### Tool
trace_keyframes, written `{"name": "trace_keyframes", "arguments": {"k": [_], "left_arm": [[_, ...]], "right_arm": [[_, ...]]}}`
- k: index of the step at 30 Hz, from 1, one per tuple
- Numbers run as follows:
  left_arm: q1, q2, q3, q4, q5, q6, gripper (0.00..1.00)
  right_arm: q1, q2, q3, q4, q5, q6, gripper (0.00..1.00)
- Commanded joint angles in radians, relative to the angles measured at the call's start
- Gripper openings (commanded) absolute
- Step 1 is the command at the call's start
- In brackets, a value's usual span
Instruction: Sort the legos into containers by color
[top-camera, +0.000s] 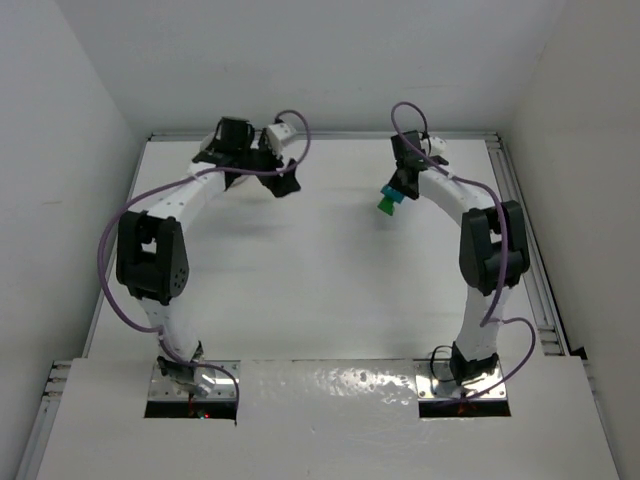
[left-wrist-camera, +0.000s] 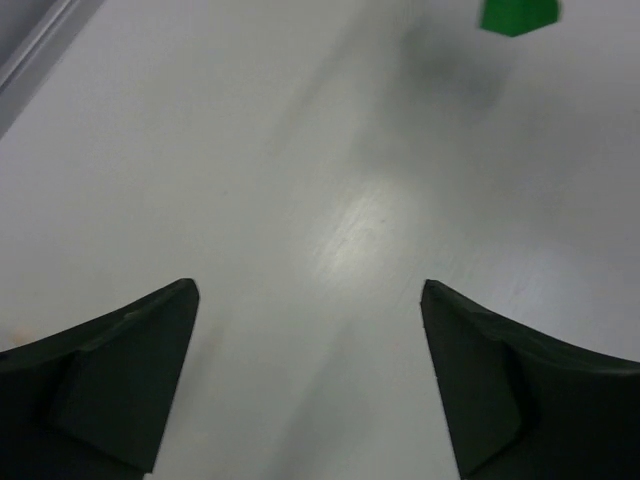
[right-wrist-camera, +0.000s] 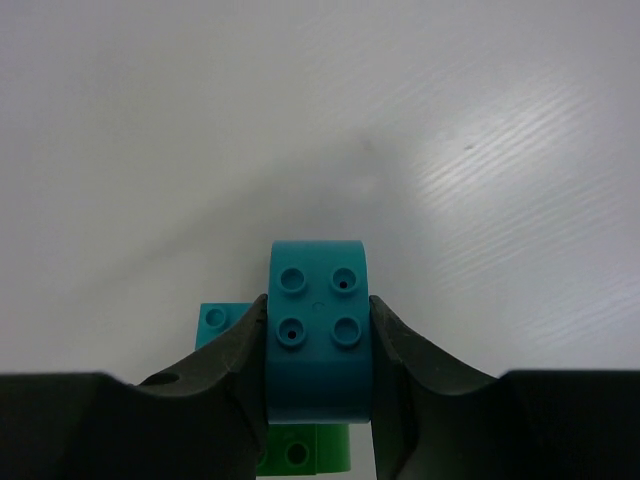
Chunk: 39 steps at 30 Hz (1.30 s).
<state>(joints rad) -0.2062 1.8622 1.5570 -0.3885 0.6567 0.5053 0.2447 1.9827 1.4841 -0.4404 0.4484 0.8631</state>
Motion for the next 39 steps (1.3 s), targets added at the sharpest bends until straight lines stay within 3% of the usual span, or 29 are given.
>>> {"name": "trace_keyframes", "arguments": {"k": [1, 5, 7, 8, 11, 14, 22, 29, 34, 38, 39], "left_arm": [[-0.096, -0.098, -0.147, 0.206, 0.121, 0.026, 0.98], [-0.197, -0.178, -0.378, 0.523, 0.052, -0.046, 1.00], [-0.232, -0.222, -0.551, 0.809, -0.069, -0.079, 1.00], [-0.237, -0.231, -0.552, 0.810, -0.069, -0.096, 1.00], [-0.240, -0.241, -0.659, 1.075, -0.143, -0.111, 1.00], [-0.260, -0.209, -0.676, 1.166, -0.118, -0.082, 1.00], [-0.346, -0.147, -0.718, 1.315, -0.207, 0.070, 1.00], [-0.357, -0.120, -0.707, 1.245, -0.192, 0.111, 0.98], [-0.360, -0.110, -0.699, 1.231, -0.270, 0.124, 0.96], [-0.360, -0.109, -0.692, 1.248, -0.272, 0.145, 0.86], [-0.360, -0.107, -0.690, 1.249, -0.261, 0.154, 0.77]], "right_arm": [[0.085, -0.111, -0.008, 0.123, -0.034, 0.102, 0.00], [0.130, -0.154, -0.070, 0.212, -0.114, 0.250, 0.00], [0.136, -0.174, -0.090, 0.223, -0.146, 0.310, 0.00], [0.140, -0.183, -0.094, 0.229, -0.151, 0.320, 0.00], [0.159, -0.215, -0.110, 0.247, -0.137, 0.336, 0.00], [0.182, -0.232, -0.128, 0.270, -0.132, 0.378, 0.00], [0.203, -0.234, -0.134, 0.296, -0.174, 0.427, 0.00], [0.208, -0.240, -0.130, 0.318, -0.188, 0.426, 0.00], [0.208, -0.248, -0.139, 0.327, -0.194, 0.430, 0.00], [0.212, -0.245, -0.142, 0.336, -0.204, 0.435, 0.00], [0.212, -0.242, -0.139, 0.338, -0.209, 0.435, 0.00]]}}
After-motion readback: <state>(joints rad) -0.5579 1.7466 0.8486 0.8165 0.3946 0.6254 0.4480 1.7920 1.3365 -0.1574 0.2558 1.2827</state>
